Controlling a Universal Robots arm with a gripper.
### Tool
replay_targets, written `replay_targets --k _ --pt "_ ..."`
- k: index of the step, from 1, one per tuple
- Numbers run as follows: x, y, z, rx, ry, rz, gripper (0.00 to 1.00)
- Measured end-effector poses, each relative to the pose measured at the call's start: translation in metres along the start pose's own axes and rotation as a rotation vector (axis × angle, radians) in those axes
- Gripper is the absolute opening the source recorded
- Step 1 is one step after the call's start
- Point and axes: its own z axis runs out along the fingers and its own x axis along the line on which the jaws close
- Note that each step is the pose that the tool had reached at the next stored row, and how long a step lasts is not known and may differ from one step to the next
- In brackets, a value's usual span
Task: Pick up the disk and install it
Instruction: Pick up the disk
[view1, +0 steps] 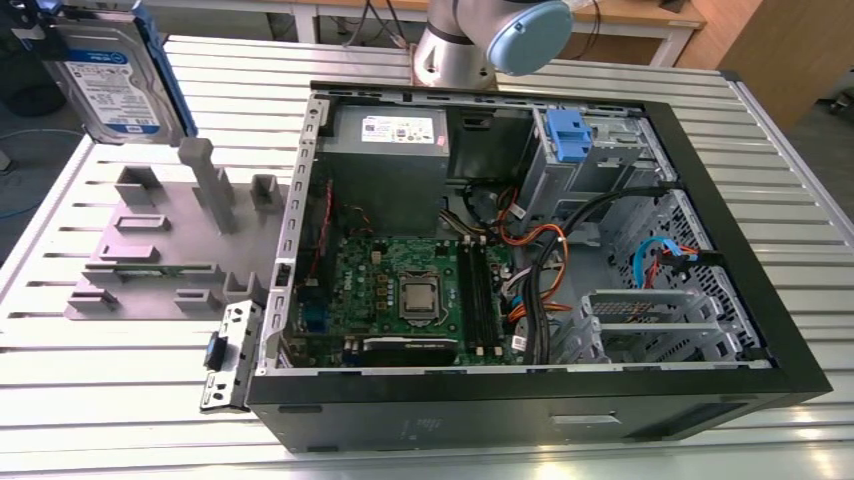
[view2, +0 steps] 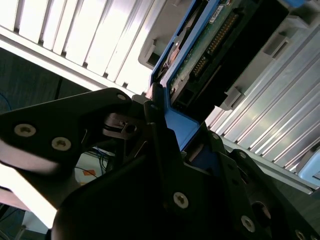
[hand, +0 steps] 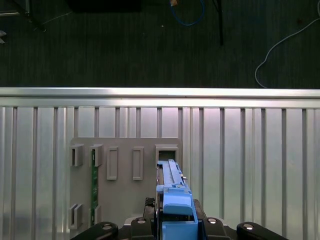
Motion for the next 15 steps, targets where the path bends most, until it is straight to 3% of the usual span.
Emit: replay_targets --k 15 --pt "0.0 0.0 -0.0034 -0.0002 0.0001 0.0 0.37"
